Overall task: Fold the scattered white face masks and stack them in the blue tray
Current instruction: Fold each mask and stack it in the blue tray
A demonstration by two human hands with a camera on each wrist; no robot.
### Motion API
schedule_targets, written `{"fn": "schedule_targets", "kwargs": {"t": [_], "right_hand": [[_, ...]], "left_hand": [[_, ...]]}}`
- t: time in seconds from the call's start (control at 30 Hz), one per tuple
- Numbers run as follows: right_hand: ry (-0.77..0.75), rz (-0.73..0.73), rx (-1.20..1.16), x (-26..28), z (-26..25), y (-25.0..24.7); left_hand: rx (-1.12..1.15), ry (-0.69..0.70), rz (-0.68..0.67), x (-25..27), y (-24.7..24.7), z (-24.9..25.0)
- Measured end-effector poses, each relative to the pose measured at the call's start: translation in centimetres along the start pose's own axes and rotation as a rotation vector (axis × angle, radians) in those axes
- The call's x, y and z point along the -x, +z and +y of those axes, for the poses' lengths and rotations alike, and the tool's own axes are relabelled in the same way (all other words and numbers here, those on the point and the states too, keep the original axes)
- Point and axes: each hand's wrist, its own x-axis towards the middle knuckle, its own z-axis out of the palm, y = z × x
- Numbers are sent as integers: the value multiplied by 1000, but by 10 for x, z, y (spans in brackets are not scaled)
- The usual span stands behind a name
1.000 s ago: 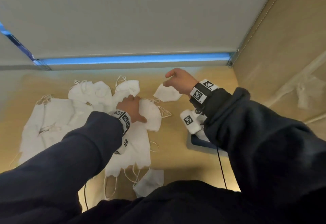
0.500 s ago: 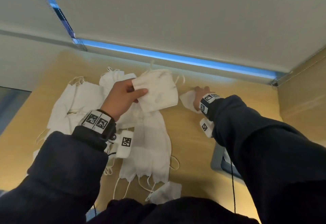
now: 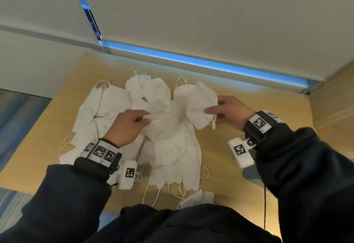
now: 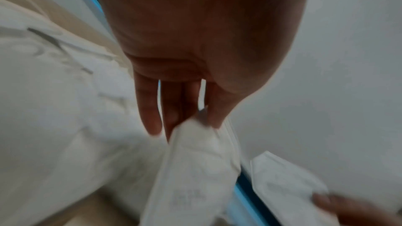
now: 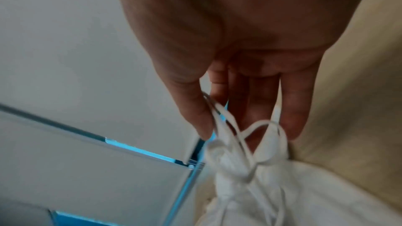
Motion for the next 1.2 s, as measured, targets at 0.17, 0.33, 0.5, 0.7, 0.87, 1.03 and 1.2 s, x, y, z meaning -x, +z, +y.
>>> {"fn": "schedule_targets", "kwargs": {"t": [0.17,0.33,0.5,0.7,0.87,1.03,1.2], "right_hand": [[-86,17,-186,50,7,26],[-157,-106,-261,76,20,60],[-343,-97,-318,88,29,75],[-225,-209,-425,119,43,68],[-219,-25,-342,149,50,57],[-302,143,38,161,57,55],[-274,204,147,155,78,45]], "left_hand": [[193,249,-241,26,-48,56],[28,452,-392,26,-48,96],[8,446,-325,20,-33,100],[57,421,-467,29,-26,92],[59,378,-498,30,-20,85],[145,348,-510,31,-3,92],[190,331,-516,29,19,109]]}}
